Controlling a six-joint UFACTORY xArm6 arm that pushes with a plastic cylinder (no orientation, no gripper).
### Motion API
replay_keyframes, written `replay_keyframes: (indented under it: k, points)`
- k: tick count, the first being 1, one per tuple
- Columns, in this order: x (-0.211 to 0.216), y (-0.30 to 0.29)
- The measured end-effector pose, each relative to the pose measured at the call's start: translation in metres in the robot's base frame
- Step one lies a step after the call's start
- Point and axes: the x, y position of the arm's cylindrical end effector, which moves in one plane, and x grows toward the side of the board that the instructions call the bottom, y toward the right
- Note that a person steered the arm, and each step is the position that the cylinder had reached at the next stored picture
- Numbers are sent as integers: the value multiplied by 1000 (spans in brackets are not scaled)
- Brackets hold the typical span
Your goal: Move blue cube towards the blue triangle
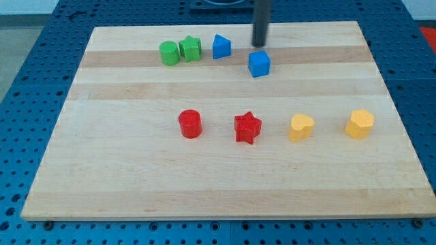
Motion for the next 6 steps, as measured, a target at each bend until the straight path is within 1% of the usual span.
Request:
replay_keyframes:
  k: [1,2,3,4,5,6]
  points:
    - [0,41]
    - [10,118]
    - [84,109]
    - [90,31]
    - [77,-22]
    - [68,-32]
